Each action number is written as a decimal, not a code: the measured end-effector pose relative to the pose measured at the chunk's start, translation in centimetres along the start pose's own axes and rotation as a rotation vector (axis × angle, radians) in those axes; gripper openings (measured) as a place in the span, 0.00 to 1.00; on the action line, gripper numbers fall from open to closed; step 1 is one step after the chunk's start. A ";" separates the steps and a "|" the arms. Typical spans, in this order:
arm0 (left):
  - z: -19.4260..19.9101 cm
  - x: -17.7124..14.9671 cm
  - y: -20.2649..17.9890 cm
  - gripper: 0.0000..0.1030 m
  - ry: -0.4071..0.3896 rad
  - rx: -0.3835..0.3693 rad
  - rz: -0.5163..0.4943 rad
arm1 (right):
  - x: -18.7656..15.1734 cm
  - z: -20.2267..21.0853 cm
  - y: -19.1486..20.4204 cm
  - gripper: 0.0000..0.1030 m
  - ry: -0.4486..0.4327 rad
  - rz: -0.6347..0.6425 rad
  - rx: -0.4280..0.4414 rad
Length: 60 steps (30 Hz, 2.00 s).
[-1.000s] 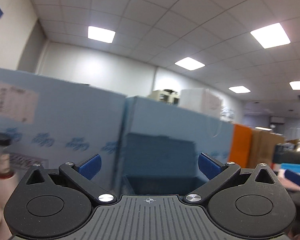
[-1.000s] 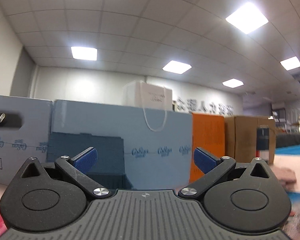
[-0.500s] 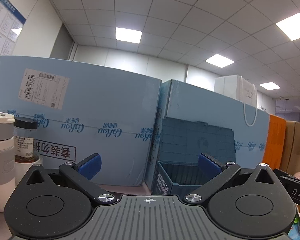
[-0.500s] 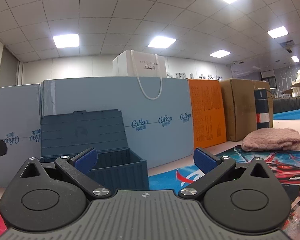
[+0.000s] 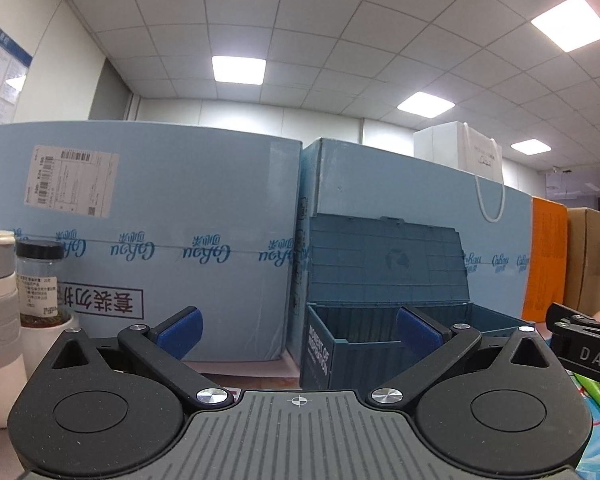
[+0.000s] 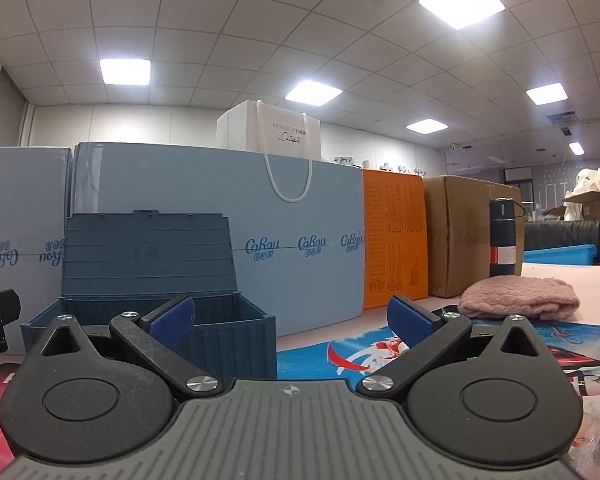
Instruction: Organize rigid objects
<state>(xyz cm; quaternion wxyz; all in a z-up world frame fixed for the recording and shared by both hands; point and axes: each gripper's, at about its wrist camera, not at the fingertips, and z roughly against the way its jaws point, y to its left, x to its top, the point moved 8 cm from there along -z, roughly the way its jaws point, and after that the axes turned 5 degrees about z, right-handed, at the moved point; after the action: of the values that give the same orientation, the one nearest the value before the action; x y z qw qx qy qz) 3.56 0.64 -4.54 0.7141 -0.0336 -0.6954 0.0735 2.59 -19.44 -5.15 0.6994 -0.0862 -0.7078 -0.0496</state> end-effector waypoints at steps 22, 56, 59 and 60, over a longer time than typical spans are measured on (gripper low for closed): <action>0.4 0.0 -1.1 1.00 -0.004 -0.068 -0.034 | -0.1 -0.3 0.2 1.00 0.007 -0.005 0.031; 0.4 0.0 -1.3 1.00 -0.006 -0.071 -0.044 | -0.4 -0.5 0.4 1.00 0.026 -0.009 0.068; 0.3 0.0 -1.3 1.00 -0.004 -0.071 -0.042 | -0.4 -0.5 0.4 1.00 0.026 -0.010 0.069; 0.4 0.0 -1.3 1.00 -0.003 -0.071 -0.042 | -0.4 -0.5 0.4 1.00 0.025 -0.010 0.069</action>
<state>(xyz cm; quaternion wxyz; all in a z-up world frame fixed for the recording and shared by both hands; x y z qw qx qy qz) 3.26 -0.65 -4.37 0.7126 -0.0441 -0.6994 0.0336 3.12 -19.12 -5.53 0.7107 -0.0579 -0.7005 -0.0297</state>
